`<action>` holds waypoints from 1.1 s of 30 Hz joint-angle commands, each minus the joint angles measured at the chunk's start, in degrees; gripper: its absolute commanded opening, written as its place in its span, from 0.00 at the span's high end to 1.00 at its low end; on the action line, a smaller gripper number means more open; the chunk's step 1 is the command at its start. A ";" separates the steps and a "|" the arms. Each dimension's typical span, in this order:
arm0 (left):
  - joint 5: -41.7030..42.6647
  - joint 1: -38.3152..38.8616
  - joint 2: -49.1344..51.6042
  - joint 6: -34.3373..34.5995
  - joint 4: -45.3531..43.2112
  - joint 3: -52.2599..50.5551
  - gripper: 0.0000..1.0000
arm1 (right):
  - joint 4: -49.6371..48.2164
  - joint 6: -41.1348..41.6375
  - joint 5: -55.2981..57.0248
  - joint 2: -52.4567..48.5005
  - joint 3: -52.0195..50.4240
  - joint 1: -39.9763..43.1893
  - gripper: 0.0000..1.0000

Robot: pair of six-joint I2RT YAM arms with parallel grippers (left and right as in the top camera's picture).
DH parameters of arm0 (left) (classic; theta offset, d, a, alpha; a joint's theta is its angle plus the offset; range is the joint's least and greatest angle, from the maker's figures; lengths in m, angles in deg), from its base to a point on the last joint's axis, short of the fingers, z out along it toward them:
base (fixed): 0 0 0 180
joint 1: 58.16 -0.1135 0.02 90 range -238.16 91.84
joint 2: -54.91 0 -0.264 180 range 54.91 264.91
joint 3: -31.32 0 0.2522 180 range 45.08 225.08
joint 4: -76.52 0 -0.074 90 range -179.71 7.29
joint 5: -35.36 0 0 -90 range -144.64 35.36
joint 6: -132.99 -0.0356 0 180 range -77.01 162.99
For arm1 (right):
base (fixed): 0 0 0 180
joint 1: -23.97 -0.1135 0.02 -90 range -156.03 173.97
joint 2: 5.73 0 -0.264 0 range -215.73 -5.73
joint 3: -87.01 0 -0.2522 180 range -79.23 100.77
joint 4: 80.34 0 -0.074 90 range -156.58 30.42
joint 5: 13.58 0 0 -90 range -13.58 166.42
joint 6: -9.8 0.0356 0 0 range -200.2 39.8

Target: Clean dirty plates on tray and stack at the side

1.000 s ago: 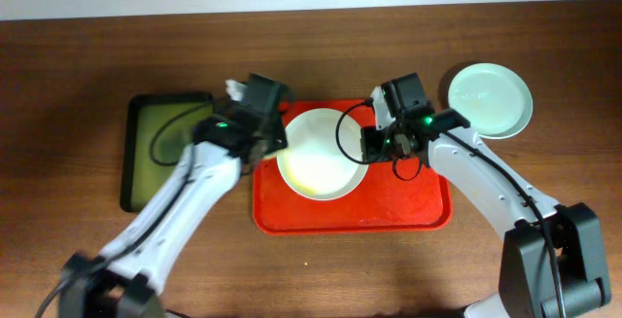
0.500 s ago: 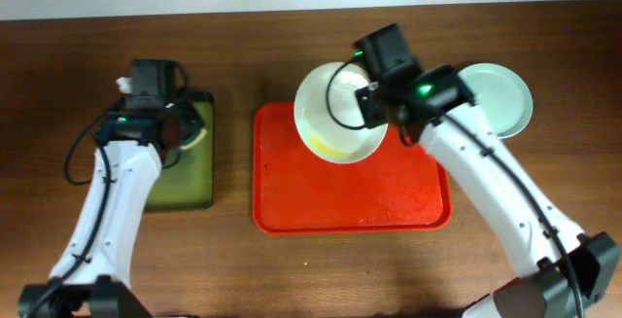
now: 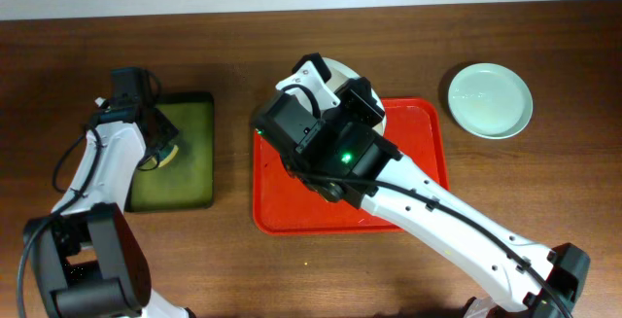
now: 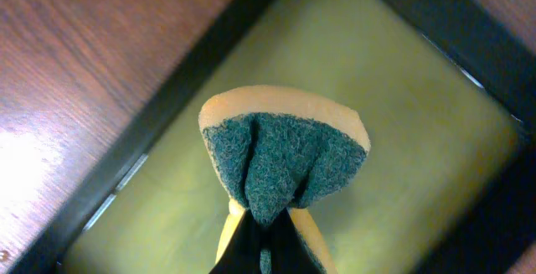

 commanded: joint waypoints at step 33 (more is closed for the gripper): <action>4.59 -0.85 -11.34 -3.23 10.38 6.82 0.01 | -0.22 -11.98 -13.92 -0.20 1.14 1.11 0.96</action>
